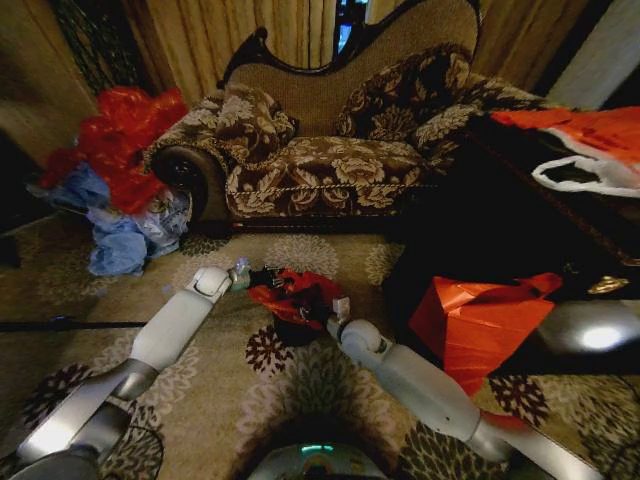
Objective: Place a garbage bag over the trash bin.
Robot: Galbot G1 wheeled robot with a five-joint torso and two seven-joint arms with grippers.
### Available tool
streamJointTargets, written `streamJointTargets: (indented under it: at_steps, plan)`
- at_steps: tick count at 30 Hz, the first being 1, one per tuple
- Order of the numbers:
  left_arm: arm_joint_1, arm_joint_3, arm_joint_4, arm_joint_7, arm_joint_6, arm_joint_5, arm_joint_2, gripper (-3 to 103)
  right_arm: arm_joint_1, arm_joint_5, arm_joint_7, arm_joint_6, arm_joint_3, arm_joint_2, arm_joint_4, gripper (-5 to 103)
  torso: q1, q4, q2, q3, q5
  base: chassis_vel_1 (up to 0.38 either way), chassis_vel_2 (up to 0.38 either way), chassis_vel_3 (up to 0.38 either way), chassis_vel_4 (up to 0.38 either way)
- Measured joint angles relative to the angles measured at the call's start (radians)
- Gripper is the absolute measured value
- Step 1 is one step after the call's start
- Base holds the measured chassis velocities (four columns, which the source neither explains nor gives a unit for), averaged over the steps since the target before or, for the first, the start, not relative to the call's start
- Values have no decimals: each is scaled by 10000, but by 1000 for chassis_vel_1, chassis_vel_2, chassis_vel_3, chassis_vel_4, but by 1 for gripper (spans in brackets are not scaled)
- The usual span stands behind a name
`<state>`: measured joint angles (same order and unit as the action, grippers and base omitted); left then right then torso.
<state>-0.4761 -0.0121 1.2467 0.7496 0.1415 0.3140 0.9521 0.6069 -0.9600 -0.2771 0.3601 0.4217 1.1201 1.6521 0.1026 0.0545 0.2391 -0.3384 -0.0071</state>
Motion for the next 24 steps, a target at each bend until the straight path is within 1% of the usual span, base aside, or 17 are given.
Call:
streamJointTargets:
  at_steps: [2,3,4,5,6,7,8,9,12,14,15,18,19,20,21,23,24]
  plan:
    - [-111,30,162,-512,199,495,1,20,33,1,-38,-114,9,-3,72,13,0,0,0,0,0,0,0,0,0]
    - [-111,30,162,-512,199,495,1,20,33,1,-38,-114,9,-3,72,13,0,0,0,0,0,0,0,0,0]
    - [-157,53,245,-793,331,700,14,12,47,1,-58,-140,9,-3,104,13,0,-1,0,0,0,0,0,0,0]
    - [-208,78,315,-1109,432,875,51,8,61,-1,-104,-168,10,-1,128,7,0,-1,0,0,1,0,0,0,0]
    - [-248,84,353,-1344,484,976,84,8,71,-2,-140,-180,9,0,141,3,0,0,0,0,0,0,0,0,0]
    - [-248,84,353,-1344,484,976,84,8,71,-2,-140,-180,9,0,141,3,0,0,0,0,0,0,0,0,0]
    - [-296,87,390,-1610,538,1055,130,2,98,-1,-167,-200,-1,0,151,1,0,0,0,0,0,0,0,0,0]
    - [-340,95,418,-1810,575,1089,177,0,140,-1,-205,-220,-40,-1,177,1,0,-1,0,0,1,0,0,0,0]
    - [-389,104,464,-2037,605,1120,216,0,186,-1,-268,-241,-100,-15,241,0,0,-1,0,0,0,0,0,0,0]
    - [-613,171,769,-2725,847,1457,245,0,362,-2,-441,-273,-308,-187,632,0,0,1,0,0,1,0,0,0,0]
    - [-613,171,769,-2725,847,1457,245,0,362,-2,-441,-273,-308,-187,632,0,0,1,0,0,1,0,0,0,0]
    - [-848,422,1001,-3151,980,1621,225,0,545,-5,-758,-291,-511,-431,1230,0,0,0,0,0,1,0,0,0,0]
    - [-962,544,1103,-3461,1070,1737,217,0,639,-51,-941,-301,-597,-534,1536,0,0,0,0,0,1,0,0,0,0]
    - [-962,544,1103,-3461,1070,1737,217,0,639,-51,-941,-301,-597,-534,1536,0,0,0,0,0,1,0,0,0,0]
    - [-1042,625,1178,-3762,1138,1849,207,0,730,-118,-1068,-302,-658,-627,1792,0,0,0,0,0,0,0,0,0,0]
    - [-1231,808,1380,-4785,1244,2161,188,0,942,-186,-1173,-302,-743,-822,2238,0,0,0,1,1,0,0,0,0,0]
    - [-1231,808,1380,-4785,1244,2161,188,0,942,-186,-1173,-302,-743,-822,2238,0,0,0,1,1,0,0,0,0,0]
